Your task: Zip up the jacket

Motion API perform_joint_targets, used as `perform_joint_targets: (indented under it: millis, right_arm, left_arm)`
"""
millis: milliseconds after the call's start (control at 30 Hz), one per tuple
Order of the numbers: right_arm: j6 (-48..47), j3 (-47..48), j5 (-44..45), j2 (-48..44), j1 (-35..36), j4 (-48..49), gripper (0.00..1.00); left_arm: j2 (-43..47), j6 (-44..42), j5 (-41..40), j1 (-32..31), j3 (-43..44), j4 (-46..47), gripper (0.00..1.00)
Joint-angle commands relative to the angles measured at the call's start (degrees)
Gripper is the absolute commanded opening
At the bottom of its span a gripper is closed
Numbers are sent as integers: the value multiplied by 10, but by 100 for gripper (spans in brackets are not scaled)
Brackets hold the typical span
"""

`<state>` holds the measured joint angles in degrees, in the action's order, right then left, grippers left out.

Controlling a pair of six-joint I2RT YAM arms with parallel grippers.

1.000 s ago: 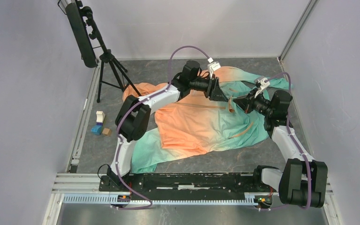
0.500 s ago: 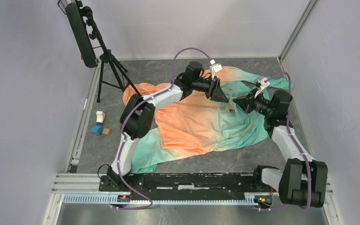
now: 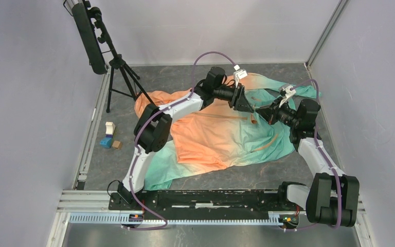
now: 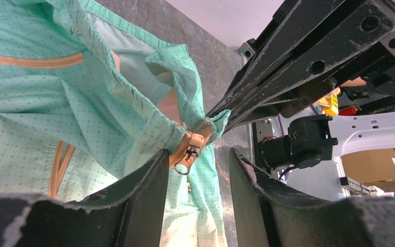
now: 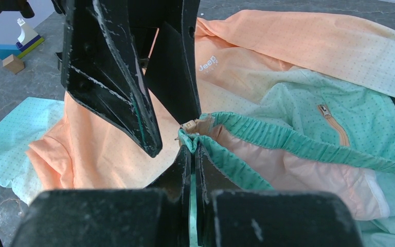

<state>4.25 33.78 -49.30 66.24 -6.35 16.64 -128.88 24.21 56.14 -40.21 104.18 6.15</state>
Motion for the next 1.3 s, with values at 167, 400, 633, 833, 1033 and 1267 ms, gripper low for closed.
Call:
perform_joint_targets:
  millis: [167, 400, 633, 833, 1033, 1267]
  right_arm:
    - [6, 15, -15, 1, 4, 32, 0]
    - [8, 16, -15, 2, 4, 34, 0]
    - [12, 16, -16, 3, 4, 37, 0]
    - [36, 7, -8, 2, 4, 64, 0]
    - [96, -19, 22, -15, 4, 119, 0]
    - [205, -55, 82, -54, 4, 220, 1]
  left_arm:
    - [-16, -5, 18, -8, 20, 14, 51]
    - [-8, -7, 12, -8, 16, 15, 41]
    - [1, -11, 6, -9, 7, 16, 28]
    - [16, -17, -11, -15, -7, 16, 15]
    - [53, -21, -91, -33, -44, 0, 4]
    - [96, -3, -264, -75, -74, -44, 2]
